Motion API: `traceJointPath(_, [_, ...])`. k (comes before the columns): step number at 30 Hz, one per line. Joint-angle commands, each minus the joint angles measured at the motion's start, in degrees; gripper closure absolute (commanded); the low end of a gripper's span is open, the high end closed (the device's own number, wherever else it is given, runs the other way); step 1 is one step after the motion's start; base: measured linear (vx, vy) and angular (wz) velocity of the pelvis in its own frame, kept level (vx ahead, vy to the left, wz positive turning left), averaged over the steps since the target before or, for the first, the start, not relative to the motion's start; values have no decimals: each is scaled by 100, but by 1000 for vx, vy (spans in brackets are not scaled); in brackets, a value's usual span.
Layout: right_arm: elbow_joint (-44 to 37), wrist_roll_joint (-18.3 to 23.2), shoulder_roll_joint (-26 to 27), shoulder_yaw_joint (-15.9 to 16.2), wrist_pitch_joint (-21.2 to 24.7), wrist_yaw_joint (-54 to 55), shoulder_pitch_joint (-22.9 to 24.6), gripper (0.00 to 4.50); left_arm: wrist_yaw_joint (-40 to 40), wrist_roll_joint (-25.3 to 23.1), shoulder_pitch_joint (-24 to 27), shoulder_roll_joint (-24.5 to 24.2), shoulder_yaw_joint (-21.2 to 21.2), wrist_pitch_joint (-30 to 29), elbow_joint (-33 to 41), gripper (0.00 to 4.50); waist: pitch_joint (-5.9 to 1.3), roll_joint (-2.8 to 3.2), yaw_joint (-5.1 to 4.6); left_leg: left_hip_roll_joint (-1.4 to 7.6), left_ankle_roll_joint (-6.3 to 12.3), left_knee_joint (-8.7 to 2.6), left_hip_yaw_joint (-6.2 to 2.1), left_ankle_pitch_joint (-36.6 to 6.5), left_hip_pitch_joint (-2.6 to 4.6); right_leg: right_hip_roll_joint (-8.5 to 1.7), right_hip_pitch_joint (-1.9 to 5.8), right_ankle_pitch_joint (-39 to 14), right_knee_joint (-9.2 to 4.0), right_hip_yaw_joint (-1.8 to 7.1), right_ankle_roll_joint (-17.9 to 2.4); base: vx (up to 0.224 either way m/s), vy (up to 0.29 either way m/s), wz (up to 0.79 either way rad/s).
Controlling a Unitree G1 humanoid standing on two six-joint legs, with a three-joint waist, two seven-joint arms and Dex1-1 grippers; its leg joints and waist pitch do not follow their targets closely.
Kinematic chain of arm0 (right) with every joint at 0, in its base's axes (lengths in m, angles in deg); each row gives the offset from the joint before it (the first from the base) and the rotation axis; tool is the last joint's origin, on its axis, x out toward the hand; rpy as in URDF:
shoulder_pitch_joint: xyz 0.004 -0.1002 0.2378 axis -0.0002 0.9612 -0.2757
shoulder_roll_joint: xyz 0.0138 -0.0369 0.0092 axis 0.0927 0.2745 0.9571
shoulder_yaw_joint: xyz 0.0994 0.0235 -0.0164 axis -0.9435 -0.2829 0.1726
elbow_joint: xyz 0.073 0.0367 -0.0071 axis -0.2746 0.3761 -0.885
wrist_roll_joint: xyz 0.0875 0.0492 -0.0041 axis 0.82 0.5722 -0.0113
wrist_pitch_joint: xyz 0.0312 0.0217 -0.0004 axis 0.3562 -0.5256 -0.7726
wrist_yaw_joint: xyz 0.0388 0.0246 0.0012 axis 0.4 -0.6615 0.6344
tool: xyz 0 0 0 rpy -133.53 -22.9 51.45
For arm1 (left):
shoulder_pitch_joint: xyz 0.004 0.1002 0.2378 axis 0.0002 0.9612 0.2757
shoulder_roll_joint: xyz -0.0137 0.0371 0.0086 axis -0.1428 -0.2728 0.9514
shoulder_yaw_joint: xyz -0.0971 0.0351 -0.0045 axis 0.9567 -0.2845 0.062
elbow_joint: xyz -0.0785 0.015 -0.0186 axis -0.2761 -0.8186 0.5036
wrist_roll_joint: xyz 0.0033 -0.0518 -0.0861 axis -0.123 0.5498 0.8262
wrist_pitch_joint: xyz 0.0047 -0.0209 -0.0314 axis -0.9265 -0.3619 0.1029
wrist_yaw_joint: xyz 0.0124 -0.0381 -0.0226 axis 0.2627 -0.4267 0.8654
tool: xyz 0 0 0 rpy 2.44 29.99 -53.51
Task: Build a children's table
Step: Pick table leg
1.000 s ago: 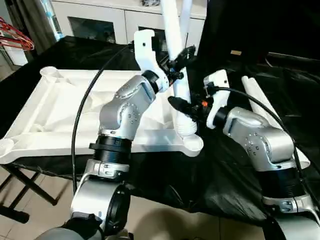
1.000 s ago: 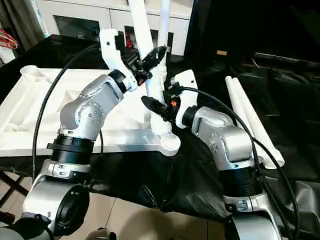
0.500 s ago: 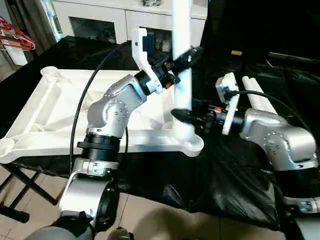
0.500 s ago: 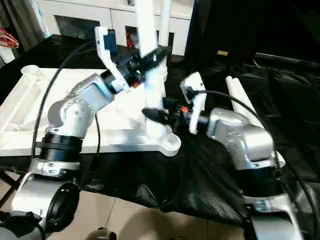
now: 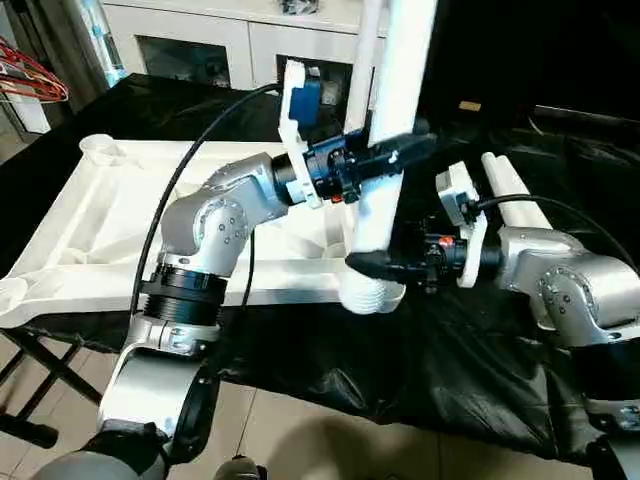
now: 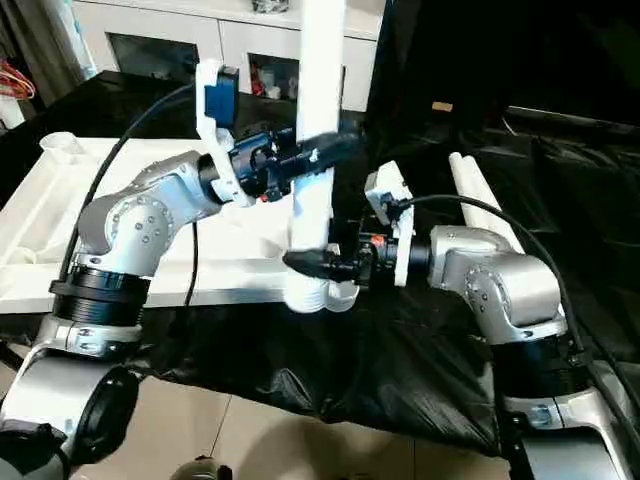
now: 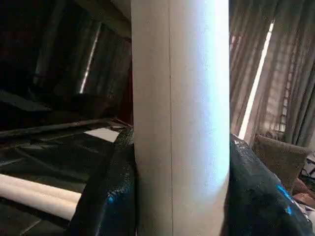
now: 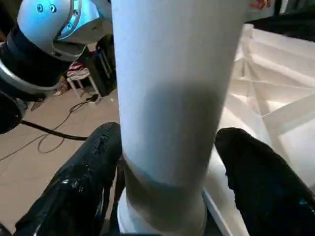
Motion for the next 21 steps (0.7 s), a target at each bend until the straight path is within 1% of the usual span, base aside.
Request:
traceJointPath(1, [-95, 30, -26, 40, -12, -66, -1, 109, 3, -54, -37, 4, -35, 0, 54, 267, -477, -48, 20, 75, 120, -349, 11, -791, 87, -288, 371, -569, -360, 178, -1374, 0, 0, 0])
traceJointPath(3, [-103, 39, -13, 98, -5, -114, -2, 109, 10, -89, -39, 18, -47, 16, 35, 267, -478, -55, 22, 73, 132, -345, 14, -782, 87, -288, 371, -580, -361, 178, -1376, 0, 0, 0])
traceJointPath(5, [-106, 17, -7, 144, -10, -149, 7, 109, 12, -89, -34, 17, -55, 18, 41, 267, -475, -79, 23, 75, 141, -347, 14, -786, 81, -291, 373, -640, -364, 176, -1356, 0, 0, 0])
traceJointPath(6, [-97, -5, -5, 172, -18, -167, 10, 109, 17, -83, -36, 18, -57, 13, 44, 267, -473, -70, 28, 77, 140, -347, 13, -790, 84, -295, 368, -664, -364, 177, -1350, 0, 0, 0])
traceJointPath(11, [-44, -51, 14, 245, -53, -179, -2, 109, 19, -65, -24, -3, -66, -1, 72, 267, -474, -78, 29, 76, 144, -345, 13, -746, 79, -296, 363, -696, -363, 179, -1316, 0, 0, 0])
traceJointPath(12, [-23, -59, 22, 252, -63, -174, -8, 136, 23, -68, -18, -5, -70, -2, 80, 267, -473, -79, 29, 77, 141, -347, 12, -751, 80, -297, 362, -700, -364, 178, -1318, 0, 0, 0])
traceJointPath(16, [27, -76, 55, 265, -80, -159, -16, 149, -1, -57, 18, 2, -98, -50, 140, 267, -475, -74, 32, 75, 136, -345, 14, -754, 80, -296, 362, -690, -364, 176, -1323, 0, 0, 0])
traceJointPath(18, [41, -82, 68, 263, -83, -151, -16, 182, -15, -54, 26, 1, -110, -61, 152, 267, -475, -66, 30, 74, 131, -346, 12, -763, 77, -295, 364, -687, -363, 177, -1322, 0, 0, 0])
traceJointPath(19, [73, -89, 81, 267, -98, -136, -21, 193, -38, -55, 30, -2, -134, -73, 159, 267, -475, -63, 33, 75, 129, -347, 10, -756, 80, -295, 365, -675, -360, 177, -1324, 0, 0, 0])
traceJointPath(20, [81, -90, 87, 264, -101, -125, -21, 193, -52, -55, 32, -5, -146, -79, 163, 267, -476, -61, 32, 75, 126, -348, 8, -751, 78, -295, 365, -671, -360, 175, -1325, 0, 0, 0])
traceJointPath(21, [88, -91, 91, 262, -104, -118, -20, 206, -64, -55, 33, -8, -155, -85, 166, 267, -478, -56, 31, 73, 120, -345, 10, -758, 80, -291, 363, -650, -360, 176, -1332, 0, 0, 0])
